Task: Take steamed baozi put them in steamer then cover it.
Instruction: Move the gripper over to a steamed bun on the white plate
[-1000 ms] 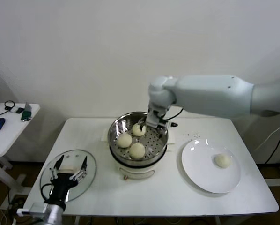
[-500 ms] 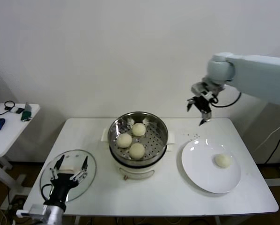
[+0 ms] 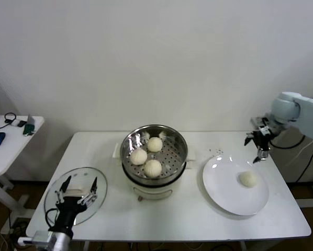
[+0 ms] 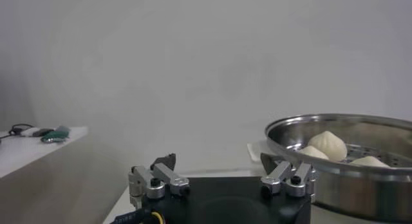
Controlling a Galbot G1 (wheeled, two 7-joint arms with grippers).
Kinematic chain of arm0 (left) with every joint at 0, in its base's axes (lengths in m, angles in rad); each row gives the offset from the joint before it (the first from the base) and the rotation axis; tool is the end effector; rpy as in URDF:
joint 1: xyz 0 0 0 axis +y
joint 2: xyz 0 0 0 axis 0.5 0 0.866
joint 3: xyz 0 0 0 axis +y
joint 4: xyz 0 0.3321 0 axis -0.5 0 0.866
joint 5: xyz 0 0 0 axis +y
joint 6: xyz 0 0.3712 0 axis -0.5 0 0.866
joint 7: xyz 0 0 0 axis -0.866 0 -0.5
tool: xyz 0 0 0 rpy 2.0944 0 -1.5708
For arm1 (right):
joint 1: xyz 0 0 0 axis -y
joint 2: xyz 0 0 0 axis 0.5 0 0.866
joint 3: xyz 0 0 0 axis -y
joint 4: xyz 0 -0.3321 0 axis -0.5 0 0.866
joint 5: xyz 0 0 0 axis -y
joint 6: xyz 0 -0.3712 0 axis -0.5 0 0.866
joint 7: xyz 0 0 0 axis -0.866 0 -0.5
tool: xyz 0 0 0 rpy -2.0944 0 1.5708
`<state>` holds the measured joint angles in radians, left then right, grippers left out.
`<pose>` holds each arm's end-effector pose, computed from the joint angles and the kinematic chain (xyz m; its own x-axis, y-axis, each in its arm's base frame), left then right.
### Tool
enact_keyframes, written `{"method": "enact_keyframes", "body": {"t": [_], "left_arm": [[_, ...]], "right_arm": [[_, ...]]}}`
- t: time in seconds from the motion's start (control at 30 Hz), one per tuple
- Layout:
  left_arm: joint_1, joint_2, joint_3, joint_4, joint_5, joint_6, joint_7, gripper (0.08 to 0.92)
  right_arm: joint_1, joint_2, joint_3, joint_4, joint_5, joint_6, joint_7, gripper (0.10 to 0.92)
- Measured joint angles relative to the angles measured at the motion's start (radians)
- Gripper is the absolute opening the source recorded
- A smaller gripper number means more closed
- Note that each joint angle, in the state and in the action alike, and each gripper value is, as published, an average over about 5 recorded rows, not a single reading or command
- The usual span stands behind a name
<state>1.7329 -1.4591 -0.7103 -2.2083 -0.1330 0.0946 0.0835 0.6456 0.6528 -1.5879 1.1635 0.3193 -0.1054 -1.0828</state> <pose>0.1608 0.0674 -0.2663 -0.9917 -0.0047 0.1289 0.0031 0.9982 0.0602 0.5406 -0.2031 -0.1105 -0.1099 -0.0248 0.9936 -0.9924 -0.0534 -0.1111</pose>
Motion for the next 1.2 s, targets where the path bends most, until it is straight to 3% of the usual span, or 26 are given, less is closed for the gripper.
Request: {"method": "enact_keyframes", "body": {"t": [0.9,1.2], "left_arm": [[0.016,0.001,0.002,0.025,0.011,-0.011,0.000,0.823],[0.013,0.002,0.007,0.027,0.015,-0.009,0.000,0.823]], "right_arm": [[-0.363,0.035,0.249,-0.160,-0.179,-0.011,0.027,0.823],[-0.386,0.048,0.280,-0.176,-0.188,-0.012,0.041,0.785]]}}
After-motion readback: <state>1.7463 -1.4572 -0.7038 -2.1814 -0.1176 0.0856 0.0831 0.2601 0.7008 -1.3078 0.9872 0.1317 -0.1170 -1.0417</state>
